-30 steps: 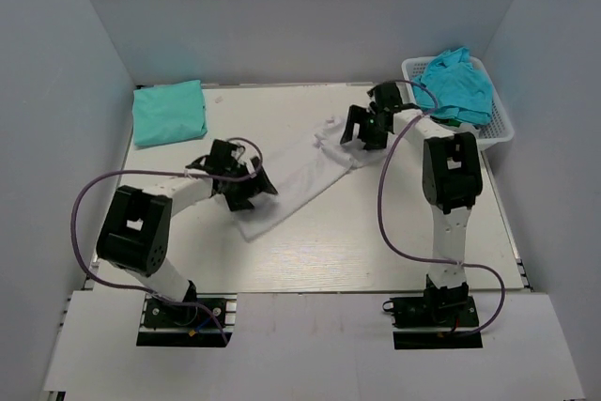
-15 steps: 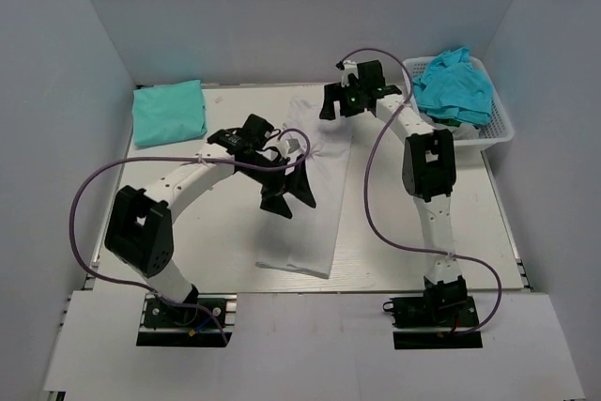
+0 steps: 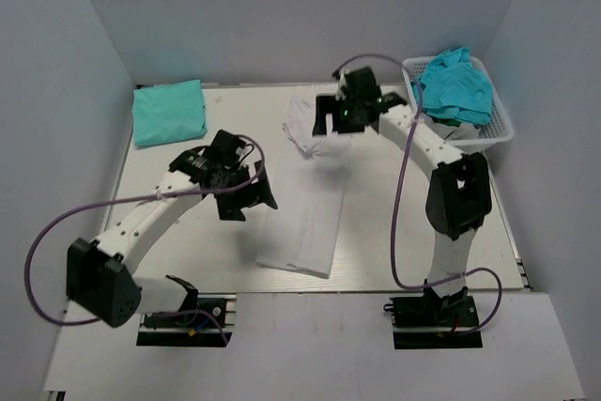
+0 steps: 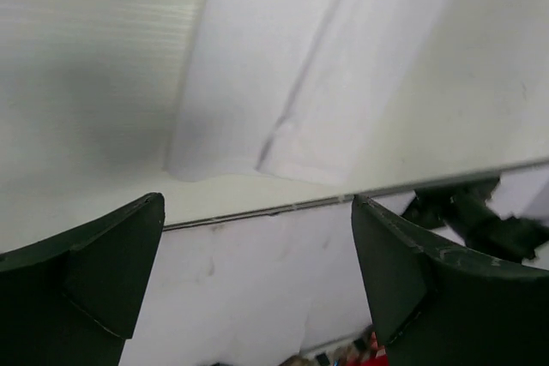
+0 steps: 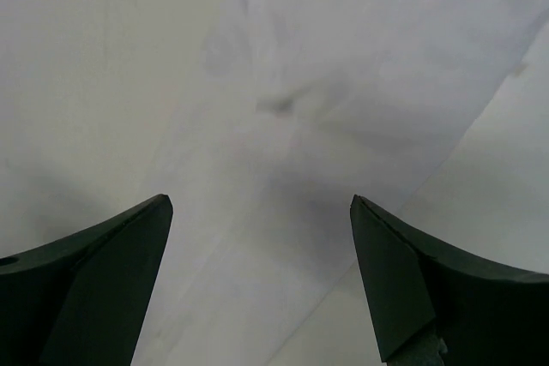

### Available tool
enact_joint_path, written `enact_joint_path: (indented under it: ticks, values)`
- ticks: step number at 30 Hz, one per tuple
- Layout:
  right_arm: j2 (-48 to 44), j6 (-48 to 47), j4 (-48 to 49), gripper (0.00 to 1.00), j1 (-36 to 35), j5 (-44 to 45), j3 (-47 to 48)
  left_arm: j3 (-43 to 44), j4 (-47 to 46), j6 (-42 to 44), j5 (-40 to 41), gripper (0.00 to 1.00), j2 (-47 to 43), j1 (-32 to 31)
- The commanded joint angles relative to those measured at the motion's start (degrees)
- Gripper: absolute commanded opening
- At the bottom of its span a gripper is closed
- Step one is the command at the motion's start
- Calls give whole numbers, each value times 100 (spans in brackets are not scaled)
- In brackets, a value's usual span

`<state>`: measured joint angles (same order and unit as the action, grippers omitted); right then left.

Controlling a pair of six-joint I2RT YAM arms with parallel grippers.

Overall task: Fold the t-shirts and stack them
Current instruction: Rotate the tshirt 90 degrees

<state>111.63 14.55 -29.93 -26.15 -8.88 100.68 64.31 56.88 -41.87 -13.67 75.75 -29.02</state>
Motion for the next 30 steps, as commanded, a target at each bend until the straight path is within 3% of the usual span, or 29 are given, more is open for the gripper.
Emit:
enact_joint_path:
  ticks: [1,3,6,15,22,30]
  values:
    - [-606,602,-330,90,-399,90,-1326,-505,87,-664,1235,100,-639,98]
    - [-967,698,134,90,-706,-297,-2039,-778,-212,-665,1130,100,-701,168]
    - [-838,901,321,90,-804,-465,-2342,-894,-468,-665,955,100,-763,221]
    - [252,752,330,90,-611,-104,-1974,-1351,-739,-718,1016,100,-929,221]
    - [947,647,84,90,-224,-61,-1509,-1404,-1118,-384,533,100,-816,221]
    - [1677,6,-337,90,137,-349,231,-1466,-1776,82,-223,100,-342,80]
